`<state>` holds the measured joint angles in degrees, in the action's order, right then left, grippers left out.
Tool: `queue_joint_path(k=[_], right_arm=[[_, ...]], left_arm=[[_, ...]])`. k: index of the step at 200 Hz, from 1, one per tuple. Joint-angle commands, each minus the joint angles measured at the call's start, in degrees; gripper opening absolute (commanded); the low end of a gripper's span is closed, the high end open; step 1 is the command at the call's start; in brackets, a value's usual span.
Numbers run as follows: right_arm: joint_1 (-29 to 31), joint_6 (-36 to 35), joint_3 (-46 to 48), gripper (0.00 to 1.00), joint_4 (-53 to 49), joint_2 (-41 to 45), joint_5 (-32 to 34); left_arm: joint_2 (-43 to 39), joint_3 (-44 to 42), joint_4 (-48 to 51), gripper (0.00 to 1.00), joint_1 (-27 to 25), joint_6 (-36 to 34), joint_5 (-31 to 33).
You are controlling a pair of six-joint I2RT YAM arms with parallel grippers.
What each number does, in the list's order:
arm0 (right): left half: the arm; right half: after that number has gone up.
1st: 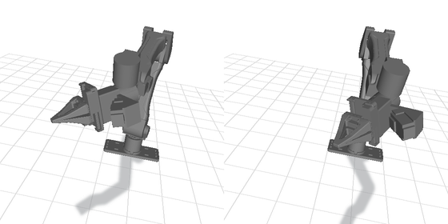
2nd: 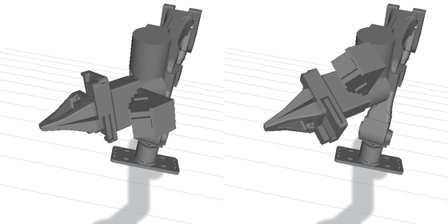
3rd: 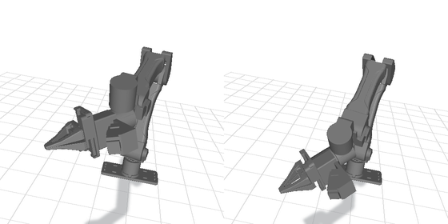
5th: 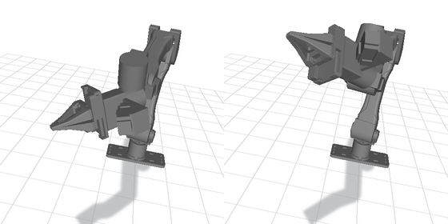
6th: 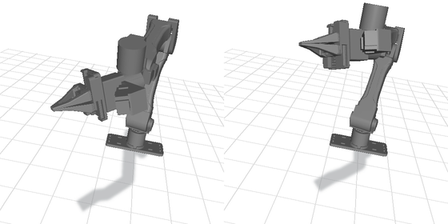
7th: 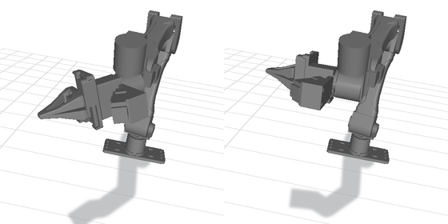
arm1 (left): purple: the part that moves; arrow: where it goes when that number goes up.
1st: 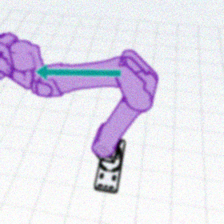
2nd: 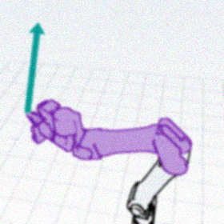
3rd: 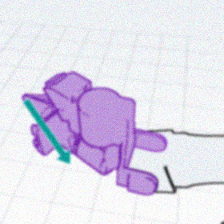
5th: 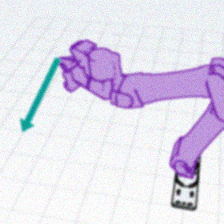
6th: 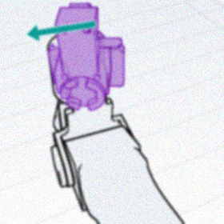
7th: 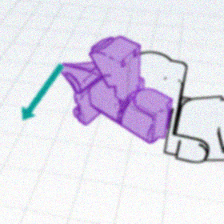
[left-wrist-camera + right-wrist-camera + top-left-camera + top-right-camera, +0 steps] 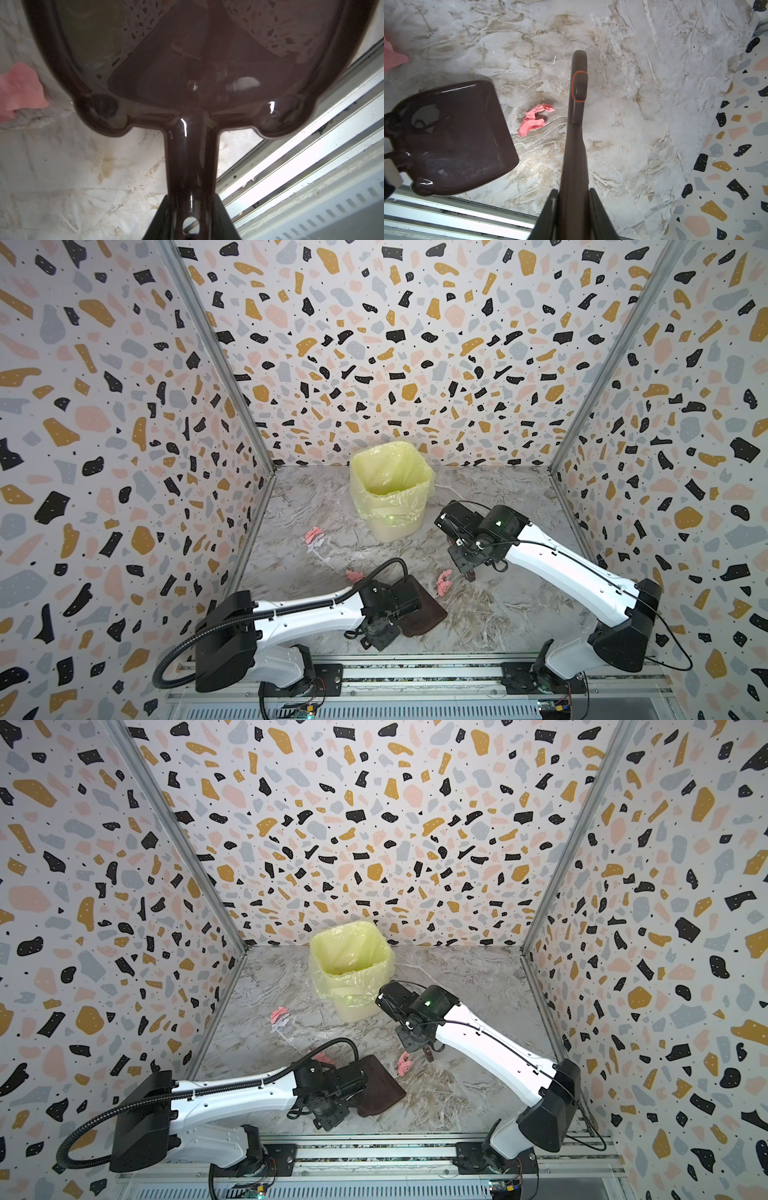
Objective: Sweep away the paper scraps from the table
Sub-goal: 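Sweep the pink scraps with the right gripper's brush into the dustpan, then lift the dustpan with the left gripper while the right gripper draws the brush back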
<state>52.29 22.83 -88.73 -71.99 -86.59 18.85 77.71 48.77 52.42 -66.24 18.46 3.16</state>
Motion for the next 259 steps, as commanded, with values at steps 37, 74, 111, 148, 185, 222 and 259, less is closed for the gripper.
queue_joint_path(k=[37,74,111,148,185,222,259], right_arm=[[3.60,0.35,-1.60,0.00,-0.95,-2.10,-0.66],[6.21,1.55,-2.80,0.00,-1.40,-3.14,-2.11],[9.59,3.45,-4.18,0.00,0.02,-3.14,-5.01],[12.84,5.93,-4.55,0.00,2.59,-1.89,-8.46],[13.71,7.78,-3.56,0.00,5.00,1.25,-10.94],[13.03,10.33,-3.91,0.00,0.78,3.55,-5.30],[10.51,11.69,-3.06,0.00,0.80,7.68,-3.26]], left_arm=[[1.72,1.92,-1.91,0.00,-0.30,-1.67,0.63],[2.88,2.11,-2.65,0.00,-0.30,-2.18,0.42],[3.13,1.94,-2.76,0.00,-0.30,-2.31,0.63],[3.05,1.63,-3.12,0.00,-0.30,-2.03,0.88],[2.61,1.15,-3.24,0.00,-0.30,-1.80,1.15],[1.88,1.15,-3.95,0.00,-0.30,-1.67,0.97],[-0.75,1.46,-5.70,0.00,-0.30,-1.68,1.68]])
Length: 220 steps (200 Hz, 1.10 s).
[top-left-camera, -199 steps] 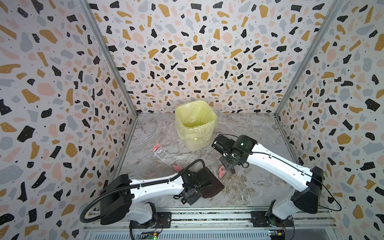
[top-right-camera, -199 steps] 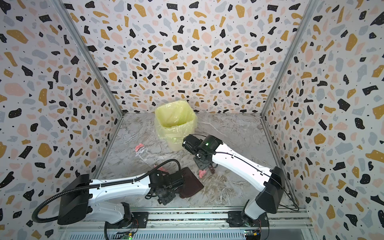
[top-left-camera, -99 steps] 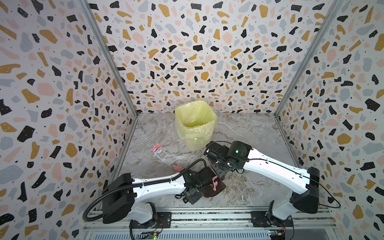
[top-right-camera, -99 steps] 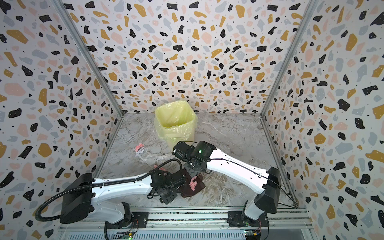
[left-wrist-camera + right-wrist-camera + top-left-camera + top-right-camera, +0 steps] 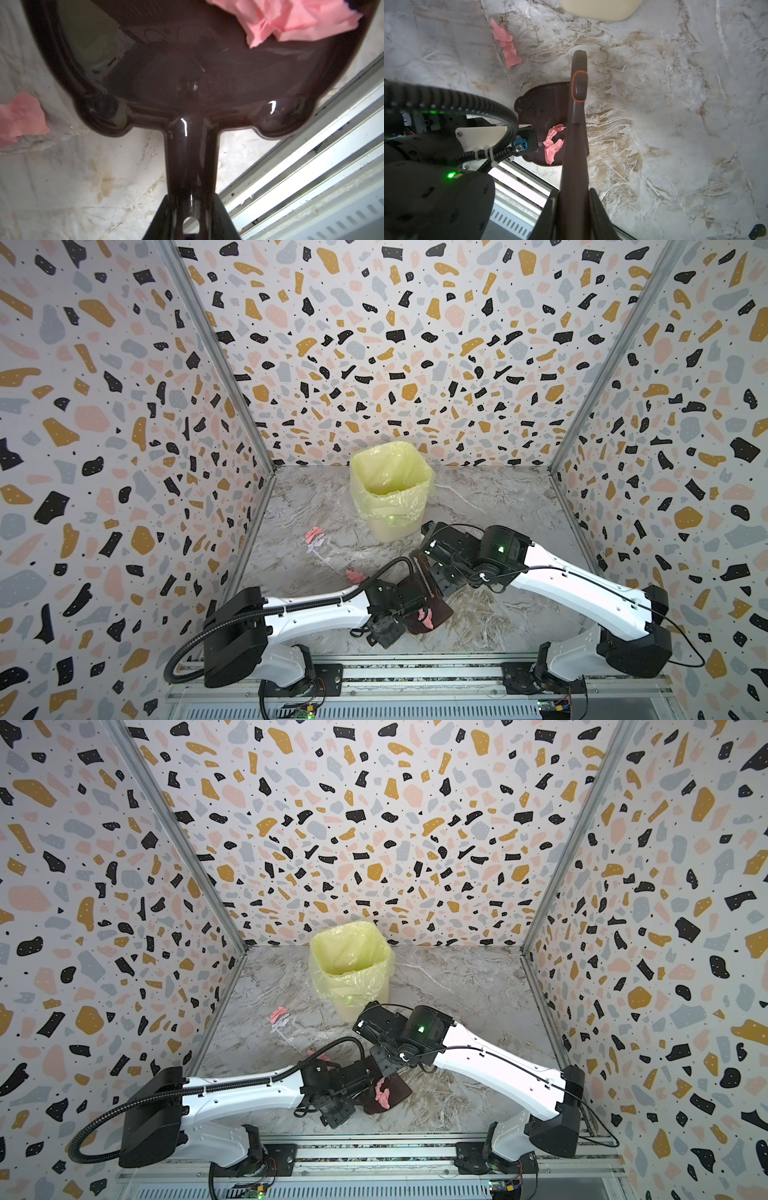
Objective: Sweep away the paper scraps from the table
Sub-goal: 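Lift the dustpan with the left gripper while the right gripper draws the brush back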
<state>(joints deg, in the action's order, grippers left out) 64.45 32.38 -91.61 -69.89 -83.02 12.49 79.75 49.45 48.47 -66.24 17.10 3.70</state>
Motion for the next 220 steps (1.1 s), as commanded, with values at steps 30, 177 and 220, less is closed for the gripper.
queue_joint_path(k=[30,177,220], right_arm=[[-5.17,2.68,2.21,0.00,1.14,9.68,3.59],[-39.03,-5.71,21.89,0.00,15.35,31.50,-16.36],[-42.21,-7.46,22.46,0.00,16.45,31.09,-19.26]], left_arm=[[-5.71,1.21,-2.32,0.00,-0.30,-0.33,1.78],[-8.96,28.65,20.03,0.00,0.80,2.18,9.33],[-8.03,35.99,24.53,0.00,7.43,-0.29,9.70]])
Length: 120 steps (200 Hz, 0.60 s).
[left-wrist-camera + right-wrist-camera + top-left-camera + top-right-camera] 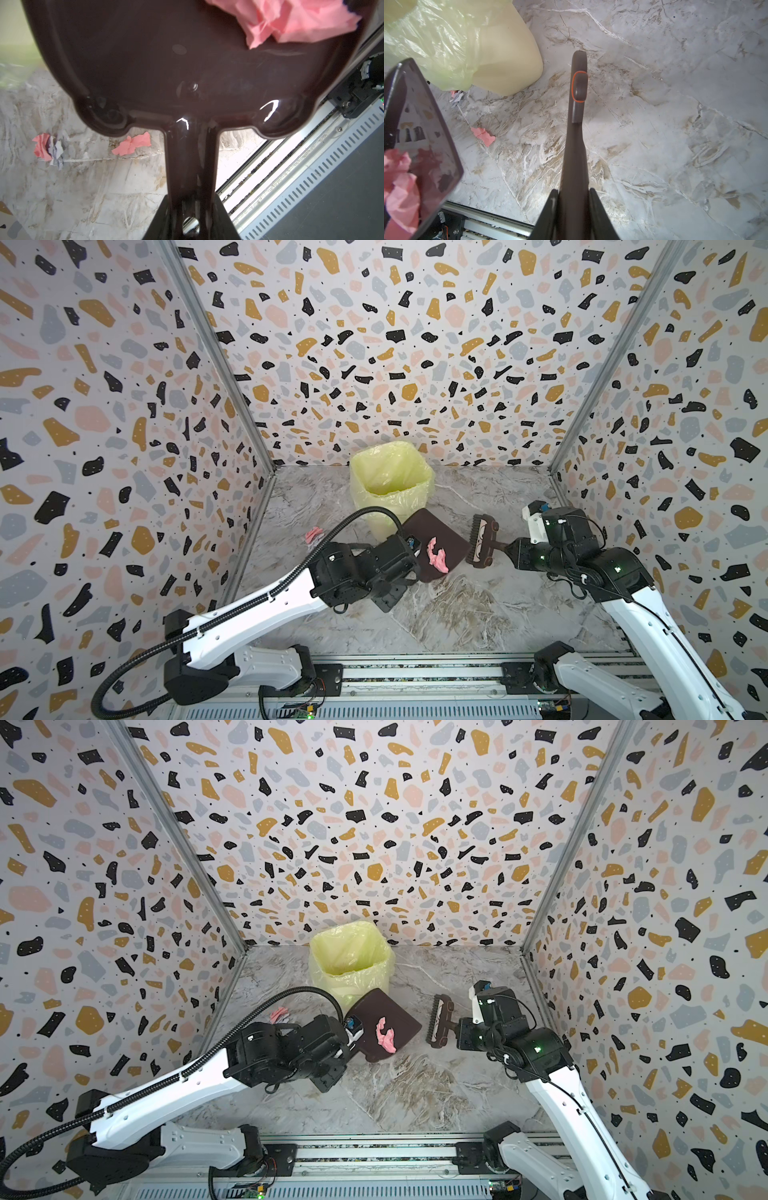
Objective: Sweep away the paper scraps from the table
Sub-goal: 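Lift the dustpan with the left gripper while the right gripper draws the brush back, then carry the dustpan over the yellow bin and tip it with the left gripper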
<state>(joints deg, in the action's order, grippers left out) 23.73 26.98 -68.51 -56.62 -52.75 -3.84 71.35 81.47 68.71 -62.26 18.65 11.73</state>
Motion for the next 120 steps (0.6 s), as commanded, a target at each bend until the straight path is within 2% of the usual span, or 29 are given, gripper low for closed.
queue_joint_path(k=[1,42,120], right_arm=[[-1.53,-2.09,-0.65,0.00,3.18,0.86,-3.02],[-4.14,-3.57,-0.55,0.00,3.27,0.72,-5.14],[-8.46,-6.34,-1.73,0.00,2.45,-1.06,-10.38]], left_arm=[[0.36,4.09,4.40,0.00,3.68,-1.94,1.70],[1.11,9.84,6.00,0.00,12.04,-5.33,2.67],[-0.25,10.17,1.31,0.00,25.70,-9.08,4.62]])
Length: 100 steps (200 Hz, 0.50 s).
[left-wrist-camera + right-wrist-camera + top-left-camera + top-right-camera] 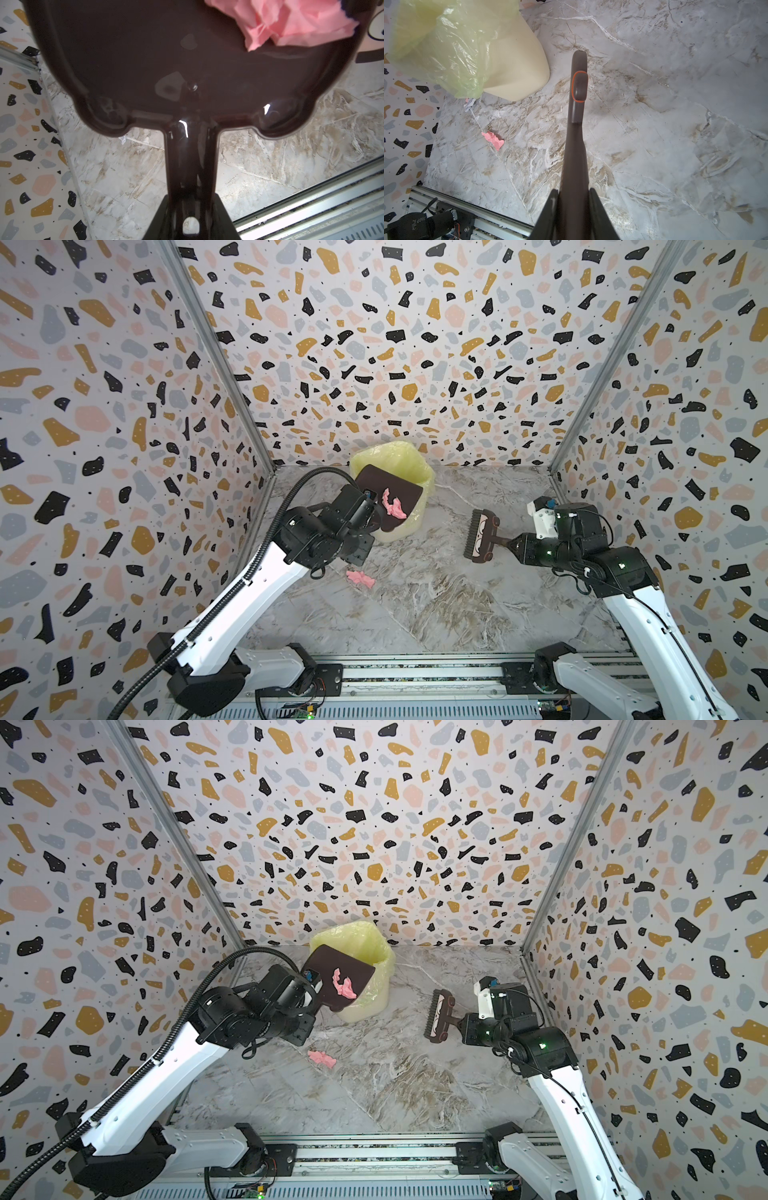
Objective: Sweep away the paper scraps from the table
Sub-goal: 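Carry the dustpan over the yellow bin and tip it with the left gripper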
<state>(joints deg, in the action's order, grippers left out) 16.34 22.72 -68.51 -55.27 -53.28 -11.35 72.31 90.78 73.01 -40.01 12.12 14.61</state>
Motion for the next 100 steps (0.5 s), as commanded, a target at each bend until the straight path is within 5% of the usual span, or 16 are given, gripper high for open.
queue_joint_path(k=[1,100], right_arm=[[-1.10,-2.12,-1.72,0.00,1.02,-0.57,-2.87],[-10.32,-9.85,-4.73,0.00,-3.78,-4.92,-11.42]], left_arm=[[-1.21,0.96,-3.07,0.00,3.67,-2.58,1.69],[7.61,9.97,-6.53,0.00,16.55,-7.26,-1.40]])
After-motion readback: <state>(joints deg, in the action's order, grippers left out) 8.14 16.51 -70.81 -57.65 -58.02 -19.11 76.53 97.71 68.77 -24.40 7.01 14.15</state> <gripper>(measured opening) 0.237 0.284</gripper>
